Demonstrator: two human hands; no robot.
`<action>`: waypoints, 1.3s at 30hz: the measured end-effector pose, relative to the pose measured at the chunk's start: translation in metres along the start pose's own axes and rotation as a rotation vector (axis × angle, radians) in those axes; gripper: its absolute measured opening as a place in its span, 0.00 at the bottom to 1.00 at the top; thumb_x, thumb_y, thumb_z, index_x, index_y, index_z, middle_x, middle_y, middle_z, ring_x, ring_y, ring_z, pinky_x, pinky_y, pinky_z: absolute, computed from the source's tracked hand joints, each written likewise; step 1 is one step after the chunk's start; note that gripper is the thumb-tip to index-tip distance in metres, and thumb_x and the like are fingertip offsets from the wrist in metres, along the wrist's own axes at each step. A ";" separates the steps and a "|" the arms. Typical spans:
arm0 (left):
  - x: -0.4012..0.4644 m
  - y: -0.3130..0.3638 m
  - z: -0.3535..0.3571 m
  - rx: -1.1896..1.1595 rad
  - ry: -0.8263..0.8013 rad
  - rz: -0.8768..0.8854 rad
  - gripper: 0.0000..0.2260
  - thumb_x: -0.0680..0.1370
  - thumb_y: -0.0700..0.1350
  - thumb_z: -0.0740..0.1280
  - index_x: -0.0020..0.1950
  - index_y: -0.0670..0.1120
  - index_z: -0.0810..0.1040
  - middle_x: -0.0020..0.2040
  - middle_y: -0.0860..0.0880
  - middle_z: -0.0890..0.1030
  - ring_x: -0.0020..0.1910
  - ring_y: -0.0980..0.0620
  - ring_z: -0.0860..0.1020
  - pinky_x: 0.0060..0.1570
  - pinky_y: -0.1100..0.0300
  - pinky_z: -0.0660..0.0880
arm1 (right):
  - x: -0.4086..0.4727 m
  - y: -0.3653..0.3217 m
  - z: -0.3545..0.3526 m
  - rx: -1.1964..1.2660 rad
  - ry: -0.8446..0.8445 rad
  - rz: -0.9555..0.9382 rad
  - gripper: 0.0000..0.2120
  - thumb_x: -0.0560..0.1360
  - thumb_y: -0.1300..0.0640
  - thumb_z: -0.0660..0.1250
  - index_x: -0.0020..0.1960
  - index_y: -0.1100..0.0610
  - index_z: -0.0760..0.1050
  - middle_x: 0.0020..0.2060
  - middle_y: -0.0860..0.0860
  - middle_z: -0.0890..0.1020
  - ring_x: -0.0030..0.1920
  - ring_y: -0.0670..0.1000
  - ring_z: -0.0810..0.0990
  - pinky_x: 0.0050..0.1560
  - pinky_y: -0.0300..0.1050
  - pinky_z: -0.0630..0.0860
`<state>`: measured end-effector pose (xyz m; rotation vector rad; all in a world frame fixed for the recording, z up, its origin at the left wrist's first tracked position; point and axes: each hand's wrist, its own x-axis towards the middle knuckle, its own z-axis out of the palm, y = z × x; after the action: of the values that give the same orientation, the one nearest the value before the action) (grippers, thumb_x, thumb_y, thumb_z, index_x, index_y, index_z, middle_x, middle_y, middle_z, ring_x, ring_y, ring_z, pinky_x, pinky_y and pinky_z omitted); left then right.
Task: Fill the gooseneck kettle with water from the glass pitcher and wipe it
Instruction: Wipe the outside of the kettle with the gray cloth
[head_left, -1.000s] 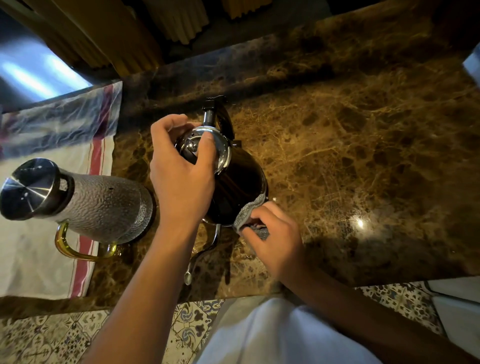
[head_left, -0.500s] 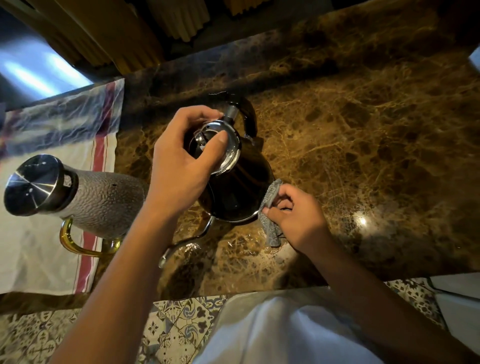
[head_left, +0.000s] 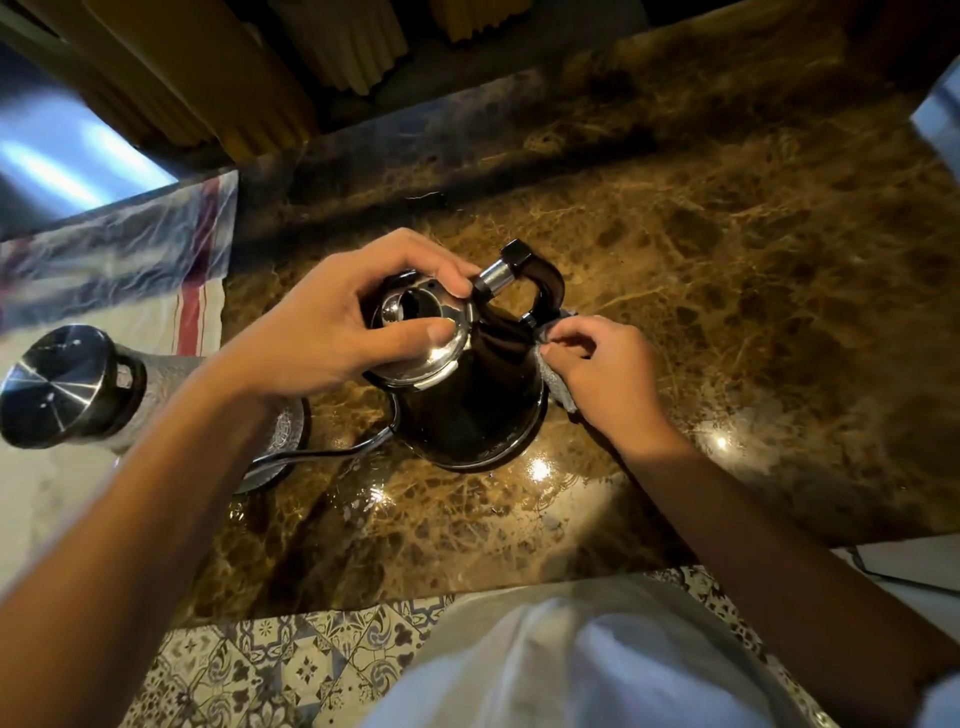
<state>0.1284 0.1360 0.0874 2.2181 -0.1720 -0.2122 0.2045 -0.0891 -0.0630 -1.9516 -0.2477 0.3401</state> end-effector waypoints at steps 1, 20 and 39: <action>-0.001 0.000 0.002 0.003 0.021 0.008 0.16 0.78 0.48 0.70 0.64 0.45 0.78 0.68 0.47 0.78 0.68 0.48 0.78 0.65 0.58 0.76 | -0.001 0.000 0.001 -0.027 0.007 -0.019 0.04 0.76 0.58 0.74 0.49 0.51 0.85 0.43 0.43 0.83 0.39 0.34 0.80 0.41 0.25 0.71; -0.006 -0.005 0.013 -0.010 0.130 0.018 0.17 0.78 0.48 0.70 0.65 0.45 0.77 0.67 0.49 0.79 0.67 0.49 0.78 0.65 0.60 0.75 | -0.024 -0.048 -0.020 0.218 -0.213 -0.262 0.08 0.75 0.68 0.72 0.50 0.57 0.82 0.50 0.49 0.83 0.52 0.45 0.83 0.54 0.36 0.77; -0.033 0.012 0.053 0.684 0.744 -0.050 0.16 0.82 0.60 0.61 0.39 0.53 0.68 0.34 0.54 0.72 0.32 0.53 0.71 0.31 0.62 0.63 | 0.050 -0.104 -0.028 -0.198 -0.249 -0.331 0.23 0.83 0.40 0.62 0.41 0.53 0.86 0.38 0.49 0.85 0.41 0.47 0.82 0.50 0.51 0.77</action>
<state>0.0847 0.0945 0.0677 2.8036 0.2608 0.7496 0.2593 -0.0556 0.0371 -2.0167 -0.7817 0.3488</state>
